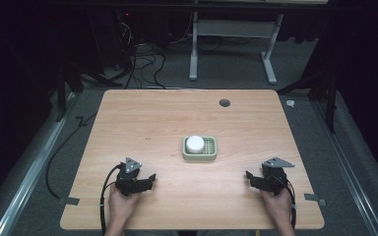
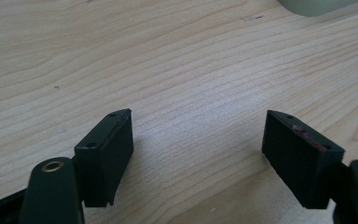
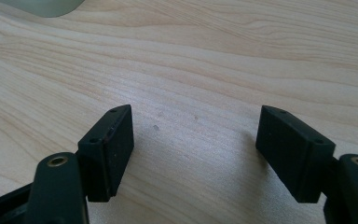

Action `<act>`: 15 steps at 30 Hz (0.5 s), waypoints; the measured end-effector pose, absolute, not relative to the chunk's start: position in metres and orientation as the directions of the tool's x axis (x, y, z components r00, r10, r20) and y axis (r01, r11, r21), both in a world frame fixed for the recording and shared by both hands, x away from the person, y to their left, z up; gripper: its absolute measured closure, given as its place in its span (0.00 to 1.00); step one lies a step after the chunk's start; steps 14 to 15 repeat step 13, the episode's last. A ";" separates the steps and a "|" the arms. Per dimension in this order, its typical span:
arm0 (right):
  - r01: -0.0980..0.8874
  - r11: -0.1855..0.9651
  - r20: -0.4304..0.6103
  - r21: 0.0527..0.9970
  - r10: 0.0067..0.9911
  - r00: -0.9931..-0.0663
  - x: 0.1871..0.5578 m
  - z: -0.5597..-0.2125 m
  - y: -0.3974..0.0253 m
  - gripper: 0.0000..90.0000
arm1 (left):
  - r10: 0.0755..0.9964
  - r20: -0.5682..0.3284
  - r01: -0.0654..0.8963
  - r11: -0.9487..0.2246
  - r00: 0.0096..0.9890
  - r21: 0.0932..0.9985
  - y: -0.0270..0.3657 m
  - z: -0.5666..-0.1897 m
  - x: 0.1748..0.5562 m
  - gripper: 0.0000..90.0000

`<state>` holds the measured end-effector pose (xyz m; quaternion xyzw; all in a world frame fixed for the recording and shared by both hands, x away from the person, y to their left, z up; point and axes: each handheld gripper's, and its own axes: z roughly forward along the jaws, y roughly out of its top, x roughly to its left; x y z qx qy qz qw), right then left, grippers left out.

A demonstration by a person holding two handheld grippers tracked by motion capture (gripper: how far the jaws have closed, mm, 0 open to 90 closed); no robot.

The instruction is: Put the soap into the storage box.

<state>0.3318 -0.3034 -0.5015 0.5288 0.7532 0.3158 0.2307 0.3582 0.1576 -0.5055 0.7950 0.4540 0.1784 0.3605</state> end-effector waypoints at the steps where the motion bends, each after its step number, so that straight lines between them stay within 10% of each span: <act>1: 0.650 0.243 -0.015 0.720 0.942 -0.336 0.332 -0.502 -0.304 0.31 | 0.853 -0.016 0.580 -0.341 0.522 0.740 0.156 -0.507 0.356 0.28; 15: 0.650 0.242 -0.014 0.721 0.942 -0.335 0.332 -0.502 -0.303 0.32 | 0.856 -0.018 0.581 -0.335 0.516 0.742 0.156 -0.507 0.355 0.28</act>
